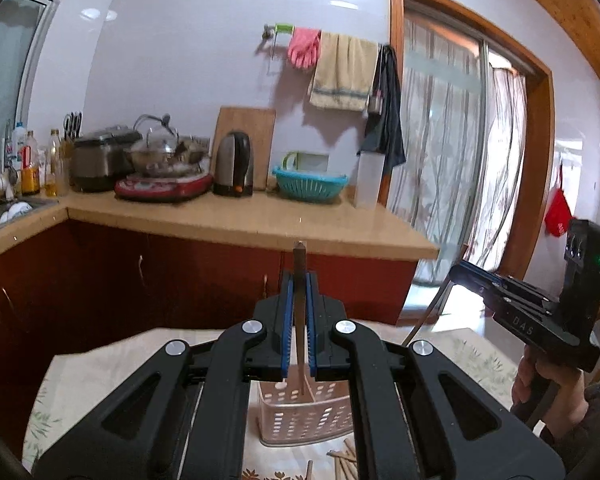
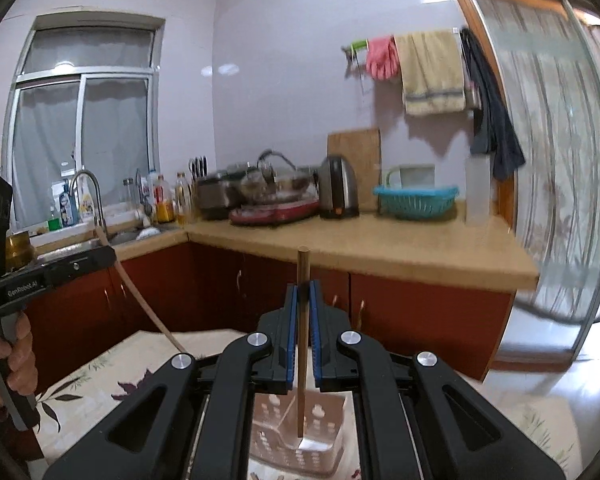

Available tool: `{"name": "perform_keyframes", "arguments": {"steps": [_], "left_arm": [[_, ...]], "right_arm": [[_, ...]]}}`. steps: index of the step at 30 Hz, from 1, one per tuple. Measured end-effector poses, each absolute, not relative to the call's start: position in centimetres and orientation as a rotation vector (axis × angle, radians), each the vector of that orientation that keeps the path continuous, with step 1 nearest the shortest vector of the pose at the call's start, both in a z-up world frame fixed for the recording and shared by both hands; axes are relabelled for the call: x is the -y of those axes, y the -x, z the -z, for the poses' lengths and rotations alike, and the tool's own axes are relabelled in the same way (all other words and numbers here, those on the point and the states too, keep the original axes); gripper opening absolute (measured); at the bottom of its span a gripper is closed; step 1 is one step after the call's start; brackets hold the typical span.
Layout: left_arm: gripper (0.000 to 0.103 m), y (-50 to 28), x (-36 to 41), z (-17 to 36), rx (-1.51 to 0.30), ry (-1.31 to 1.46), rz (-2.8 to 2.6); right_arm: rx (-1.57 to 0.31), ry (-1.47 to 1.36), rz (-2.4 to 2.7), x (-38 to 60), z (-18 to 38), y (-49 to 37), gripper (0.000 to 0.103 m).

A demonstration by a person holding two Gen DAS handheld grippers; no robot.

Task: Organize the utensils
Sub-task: 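Carry both held chopsticks upright over the pink utensil holder with both tools, then open both tools to drop the chopsticks into the pink holder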

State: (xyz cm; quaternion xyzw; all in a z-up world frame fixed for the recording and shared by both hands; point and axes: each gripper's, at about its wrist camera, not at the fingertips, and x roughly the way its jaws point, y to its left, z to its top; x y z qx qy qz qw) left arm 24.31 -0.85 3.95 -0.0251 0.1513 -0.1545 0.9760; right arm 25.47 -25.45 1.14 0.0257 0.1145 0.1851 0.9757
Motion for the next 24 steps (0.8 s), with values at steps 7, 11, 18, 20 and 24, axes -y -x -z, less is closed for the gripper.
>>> {"name": "perform_keyframes", "arguments": {"steps": [7,11,18,20,24], "left_arm": [[0.007,-27.1,1.4,1.3,-0.411,0.041,0.316],[0.011,-27.3,1.3,2.3,-0.427,0.035,0.308],[0.049,-26.7,1.1,2.0,-0.408,0.032,0.306],[0.058,-26.0,1.0,1.7,-0.39,0.026,0.299],[0.071,-24.5,0.7,1.1,-0.364,0.016,0.285]], "right_arm": [[-0.331,-0.07,-0.377,25.3,2.4,-27.5,0.007],[-0.341,-0.07,-0.37,25.4,2.9,-27.7,0.007],[-0.336,-0.104,-0.358,26.2,2.5,-27.2,0.044],[-0.327,-0.112,-0.354,26.5,2.1,-26.6,0.049],[-0.301,-0.105,-0.342,27.0,1.4,-25.4,0.062]]}}
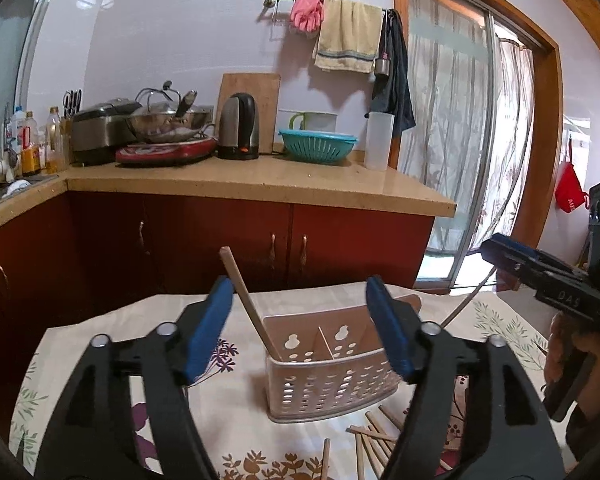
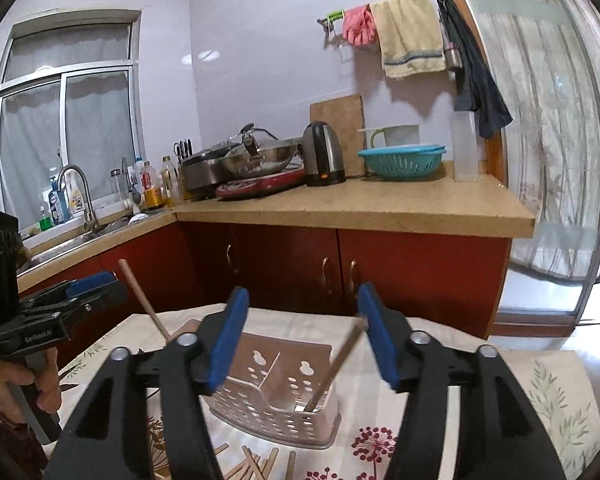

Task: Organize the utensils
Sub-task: 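Open both tools to drop the chopsticks into the pink holder, then move both open tools back down to the loose chopsticks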

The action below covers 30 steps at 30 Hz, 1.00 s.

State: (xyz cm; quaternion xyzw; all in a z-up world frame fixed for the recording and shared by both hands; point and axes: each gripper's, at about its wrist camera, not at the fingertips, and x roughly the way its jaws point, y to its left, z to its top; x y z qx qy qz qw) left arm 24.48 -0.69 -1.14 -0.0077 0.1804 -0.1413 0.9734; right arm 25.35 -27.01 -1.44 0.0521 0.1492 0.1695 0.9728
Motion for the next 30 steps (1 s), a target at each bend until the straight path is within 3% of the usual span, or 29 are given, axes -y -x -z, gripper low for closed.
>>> {"name": "perform_keyframes", "arguments": {"steps": [3,11,24,30], "left_arm": [[0.078,-23.4,0.4,0.8,-0.347,0.005,0.267],[0.078,-18.9,-0.5,1.4,-0.318,-0.016,0.229],[0.078,-12.2,-2.7,10.1,-0.469,0.036,0.146],[0.078,-10.4,-3.8,12.7,-0.529,0.056,0.114]], "right_arm": [[-0.276,-0.095,-0.33,27.4,0.8,-24.1,0.063],[-0.252,-0.081,-0.311,28.9,1.8,-19.2,0.063],[-0.559,-0.113,-0.283,31.1,16.1,-13.8,0.039],[-0.699,-0.106,-0.257,31.2,19.8,-14.0,0.032]]}}
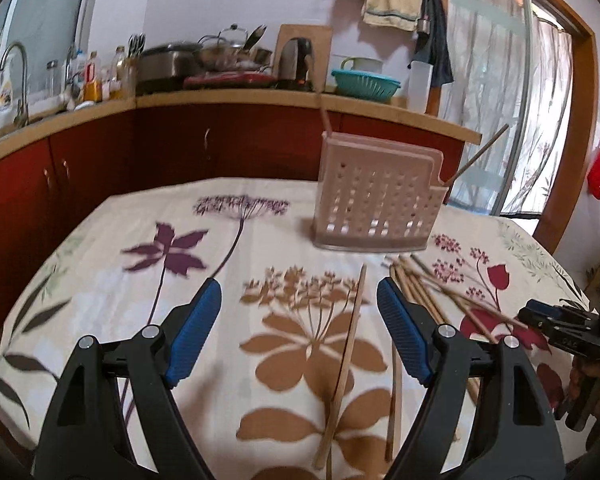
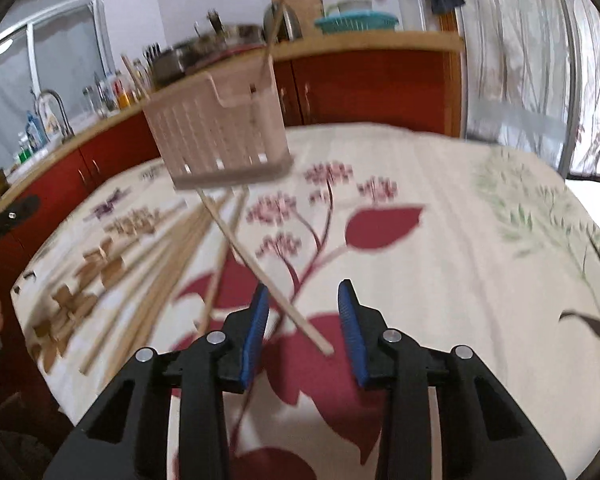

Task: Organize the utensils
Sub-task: 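Move both open tools back down to the loose chopsticks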

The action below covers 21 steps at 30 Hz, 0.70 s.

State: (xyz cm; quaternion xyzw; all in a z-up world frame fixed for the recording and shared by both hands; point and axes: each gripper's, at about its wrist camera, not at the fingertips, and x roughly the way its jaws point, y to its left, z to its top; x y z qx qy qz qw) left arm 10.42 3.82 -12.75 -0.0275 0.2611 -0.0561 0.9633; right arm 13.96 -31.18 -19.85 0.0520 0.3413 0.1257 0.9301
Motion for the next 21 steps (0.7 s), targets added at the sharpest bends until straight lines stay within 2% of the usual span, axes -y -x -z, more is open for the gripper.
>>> {"name": "perform_keyframes", "arguments": {"steps": [2,5,13,15,21], "left_arm": [[0.078,-10.0,-3.9,13.3,-0.537,0.057,0.108],[0.078,-9.6,-4.0,14.0,-0.555,0.055,0.103],[0.078,-8.7,-4.2,15.4,-0.573,0.057,0.097],[0.078,-8.3,-4.2,15.9,-0.583,0.059,0.099],[0.078,-7.6,-4.0,17.2,-0.603,0.06,0.111]], "right_arm": [[-0.714,-0.104,-0.25,31.2,20.2,-13.7,0.031],[-0.768,-0.08,-0.242,30.9,20.9,-14.0,0.022],[-0.726,-0.019,-0.228,30.6,20.9,-11.9,0.01],[-0.712,-0.018,-0.227,30.6,20.8,-11.4,0.001],[-0.715,-0.012,-0.277,30.0,21.3,-9.1,0.001]]}}
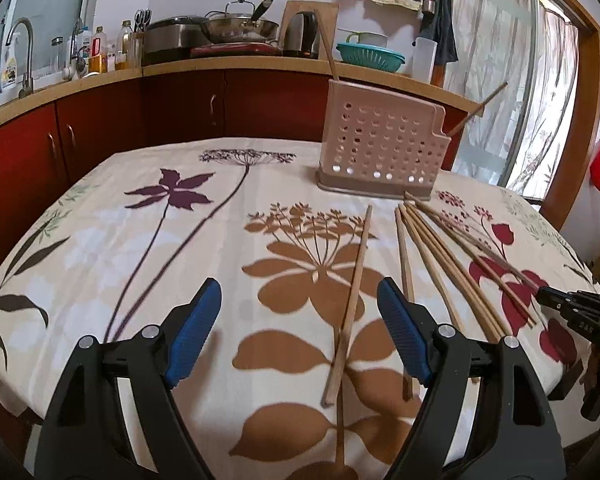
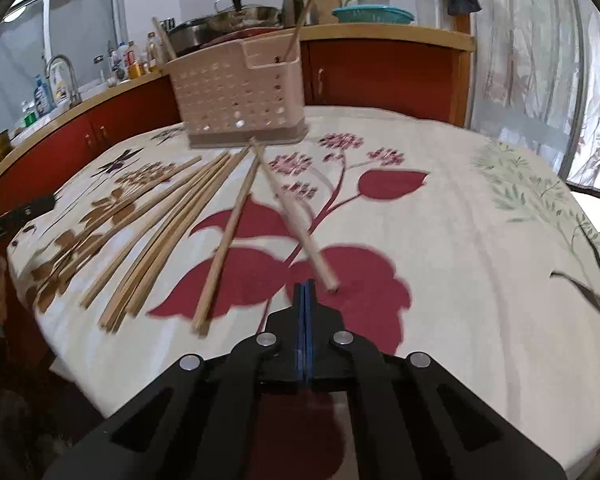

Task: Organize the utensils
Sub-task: 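Move both open tools back down to the loose chopsticks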

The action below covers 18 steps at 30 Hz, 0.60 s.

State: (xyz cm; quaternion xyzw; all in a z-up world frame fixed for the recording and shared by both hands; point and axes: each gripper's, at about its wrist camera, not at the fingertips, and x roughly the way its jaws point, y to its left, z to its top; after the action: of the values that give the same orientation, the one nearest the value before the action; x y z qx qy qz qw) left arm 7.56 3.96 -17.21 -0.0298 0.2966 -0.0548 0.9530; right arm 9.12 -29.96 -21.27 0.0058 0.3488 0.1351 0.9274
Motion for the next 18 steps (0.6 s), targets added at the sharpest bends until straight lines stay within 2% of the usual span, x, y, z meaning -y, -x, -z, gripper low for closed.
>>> {"name": "perform_keyframes", "arguments": {"steps": [4,6,7,16,17,18], "left_arm": [[0.078,-7.3,-3.9,17.8,-0.616,0.066,0.115],[0.078,-7.3,-3.9,17.9,-0.616,0.069,0.116],[0.078,-7.2,-3.9,17.9,-0.614,0.069,0.115],[0.078,-7.3,-4.0,18.1,-0.617,0.078,0.108],[0.078,-7.3,-4.0,18.1,-0.619,0.078,0.107],[0.078,-7.3,-4.0,18.1,-0.621,0.078,0.108]], "right_arm": [[-0.66,-0.044,-0.262,30.3,20.5,-8.4,0.003],[-0.647,-0.083,-0.238,31.2,20.3,-8.9,0.024],[-0.644,-0.099,-0.231,31.4,20.2,-9.2,0.027],[-0.698,-0.086,-0.231,31.0,21.2,-10.8,0.027],[-0.699,-0.068,-0.226,30.7,21.3,-10.8,0.023],[-0.7,-0.06,-0.232,30.5,21.3,-10.8,0.014]]}}
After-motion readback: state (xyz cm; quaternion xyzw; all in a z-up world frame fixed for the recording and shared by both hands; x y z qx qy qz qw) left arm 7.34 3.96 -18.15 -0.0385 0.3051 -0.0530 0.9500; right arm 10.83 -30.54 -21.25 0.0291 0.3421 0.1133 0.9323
